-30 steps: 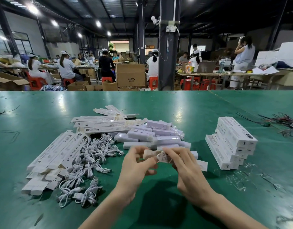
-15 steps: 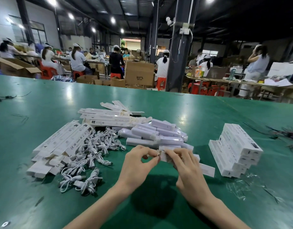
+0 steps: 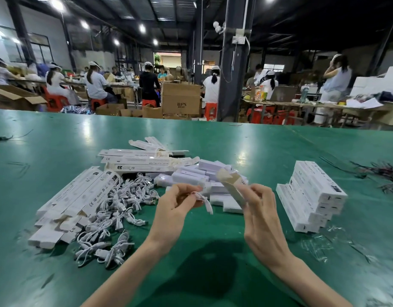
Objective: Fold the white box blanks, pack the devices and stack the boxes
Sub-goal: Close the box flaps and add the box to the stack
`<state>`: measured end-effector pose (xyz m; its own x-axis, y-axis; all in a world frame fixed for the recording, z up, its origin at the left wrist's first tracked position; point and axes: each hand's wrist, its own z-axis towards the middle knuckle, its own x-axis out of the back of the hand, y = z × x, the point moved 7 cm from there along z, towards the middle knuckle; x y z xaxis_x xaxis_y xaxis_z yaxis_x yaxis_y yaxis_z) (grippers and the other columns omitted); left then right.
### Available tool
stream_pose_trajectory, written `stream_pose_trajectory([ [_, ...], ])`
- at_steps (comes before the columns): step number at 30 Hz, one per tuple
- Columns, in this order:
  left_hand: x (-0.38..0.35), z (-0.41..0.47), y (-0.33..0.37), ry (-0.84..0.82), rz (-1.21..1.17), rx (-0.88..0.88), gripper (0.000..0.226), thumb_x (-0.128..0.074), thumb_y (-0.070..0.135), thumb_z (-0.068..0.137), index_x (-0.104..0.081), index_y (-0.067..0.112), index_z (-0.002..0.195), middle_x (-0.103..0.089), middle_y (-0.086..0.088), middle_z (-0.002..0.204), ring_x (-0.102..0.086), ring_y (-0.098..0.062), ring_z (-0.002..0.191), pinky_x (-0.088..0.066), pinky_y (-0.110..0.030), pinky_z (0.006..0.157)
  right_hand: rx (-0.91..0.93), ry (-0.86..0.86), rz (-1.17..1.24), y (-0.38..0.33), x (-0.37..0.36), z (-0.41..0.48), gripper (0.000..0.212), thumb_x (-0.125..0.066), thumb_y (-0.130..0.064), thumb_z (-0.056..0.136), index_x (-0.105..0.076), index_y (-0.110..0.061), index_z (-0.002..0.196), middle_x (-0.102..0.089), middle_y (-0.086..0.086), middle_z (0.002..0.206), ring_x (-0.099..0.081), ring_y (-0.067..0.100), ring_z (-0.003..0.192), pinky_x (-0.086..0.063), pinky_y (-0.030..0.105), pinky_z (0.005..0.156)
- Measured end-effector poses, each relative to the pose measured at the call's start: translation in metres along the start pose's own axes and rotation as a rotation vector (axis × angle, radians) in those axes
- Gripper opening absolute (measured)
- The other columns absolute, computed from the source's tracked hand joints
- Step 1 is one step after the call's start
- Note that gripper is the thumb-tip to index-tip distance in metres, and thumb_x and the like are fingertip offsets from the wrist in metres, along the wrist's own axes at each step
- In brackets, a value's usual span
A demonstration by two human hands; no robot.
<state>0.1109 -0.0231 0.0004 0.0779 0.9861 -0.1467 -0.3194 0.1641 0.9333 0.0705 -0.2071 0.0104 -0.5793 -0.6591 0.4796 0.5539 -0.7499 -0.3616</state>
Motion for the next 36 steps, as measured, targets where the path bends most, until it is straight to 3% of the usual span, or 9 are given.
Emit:
stream_pose_trajectory([
  [3,-0.013,-0.006,-0.004,-0.081,-0.049,0.047,0.015,-0.057,-0.011,0.088,-0.066,0.0,0.091,-0.074,-0.007,0.089,-0.069,-0.017,0.085,-0.054,-0.02,0.077,0.034,-0.084,0.019,-0.009,-0.004,-0.001,0.051,-0.053,0.013,0.08,-0.064,-0.024,0.112,-0.039,0.005,0.114,-0.047,0.026,0.102,-0.043,0.039,0.09],
  [6,-0.02,-0.01,-0.009,-0.126,-0.1,0.069,0.01,-0.062,-0.007,0.083,-0.066,-0.002,0.092,-0.073,-0.009,0.086,-0.069,-0.015,0.083,-0.054,-0.021,0.078,-0.024,-0.201,0.13,-0.012,-0.009,-0.004,0.033,-0.05,-0.005,0.087,-0.069,-0.02,0.11,-0.039,0.002,0.117,-0.045,0.023,0.114,-0.039,0.032,0.1],
  [9,-0.022,-0.012,-0.015,-0.144,-0.183,0.136,0.02,-0.068,0.006,0.075,-0.067,-0.003,0.093,-0.073,-0.012,0.09,-0.069,-0.016,0.084,-0.056,-0.024,0.08,-0.06,-0.311,0.235,-0.014,-0.011,-0.003,0.026,-0.055,-0.021,0.091,-0.066,-0.029,0.112,-0.037,-0.004,0.12,-0.046,0.018,0.113,-0.038,0.027,0.1],
  [14,-0.027,-0.014,-0.024,-0.136,-0.495,0.374,0.009,-0.067,0.001,0.07,-0.075,0.005,0.075,-0.071,-0.016,0.083,-0.07,-0.018,0.071,-0.057,-0.023,0.068,-0.095,-0.4,0.426,-0.01,-0.008,0.004,0.029,-0.064,-0.025,0.085,-0.065,-0.036,0.112,-0.039,-0.002,0.12,-0.042,0.0,0.11,-0.032,0.007,0.095],
  [21,-0.034,-0.025,-0.03,-0.112,-0.53,0.455,0.011,-0.069,-0.001,0.069,-0.068,0.01,0.067,-0.071,-0.019,0.085,-0.07,-0.02,0.066,-0.057,-0.024,0.059,-0.042,-0.28,0.349,-0.008,-0.012,0.0,0.032,-0.078,-0.028,0.074,-0.069,-0.033,0.105,-0.042,-0.001,0.115,-0.049,0.003,0.098,-0.036,0.009,0.09],
  [25,-0.037,-0.026,-0.029,-0.125,-0.541,0.435,0.014,-0.073,0.002,0.063,-0.068,0.016,0.06,-0.072,-0.018,0.091,-0.071,-0.02,0.076,-0.057,-0.024,0.066,-0.037,-0.197,0.351,-0.007,-0.01,-0.002,0.025,-0.074,-0.021,0.08,-0.069,-0.026,0.104,-0.042,-0.004,0.112,-0.055,0.003,0.082,-0.041,0.01,0.082],
  [28,-0.04,-0.027,-0.024,-0.166,-0.504,0.372,0.015,-0.078,0.007,0.06,-0.071,0.018,0.066,-0.072,-0.013,0.097,-0.071,-0.017,0.084,-0.056,-0.023,0.074,-0.049,-0.107,0.342,-0.007,-0.005,-0.002,0.022,-0.07,-0.02,0.083,-0.068,-0.03,0.102,-0.043,-0.004,0.112,-0.059,0.007,0.088,-0.049,0.019,0.082],
  [33,-0.039,-0.027,-0.015,-0.182,-0.416,0.263,0.017,-0.081,0.011,0.056,-0.072,0.014,0.07,-0.073,-0.016,0.096,-0.071,-0.021,0.086,-0.057,-0.028,0.077,0.004,0.031,0.292,-0.015,0.004,-0.002,0.029,-0.071,-0.007,0.08,-0.066,-0.029,0.1,-0.042,-0.003,0.111,-0.054,-0.012,0.077,-0.039,0.0,0.073],
  [36,-0.036,-0.026,-0.01,-0.164,-0.439,0.252,0.009,-0.078,0.011,0.057,-0.072,0.012,0.064,-0.073,-0.018,0.088,-0.072,-0.024,0.079,-0.059,-0.032,0.07,0.069,0.049,0.265,-0.023,0.005,-0.003,0.035,-0.071,0.001,0.076,-0.064,-0.023,0.1,-0.041,-0.001,0.11,-0.054,-0.014,0.069,-0.039,-0.001,0.07],
])
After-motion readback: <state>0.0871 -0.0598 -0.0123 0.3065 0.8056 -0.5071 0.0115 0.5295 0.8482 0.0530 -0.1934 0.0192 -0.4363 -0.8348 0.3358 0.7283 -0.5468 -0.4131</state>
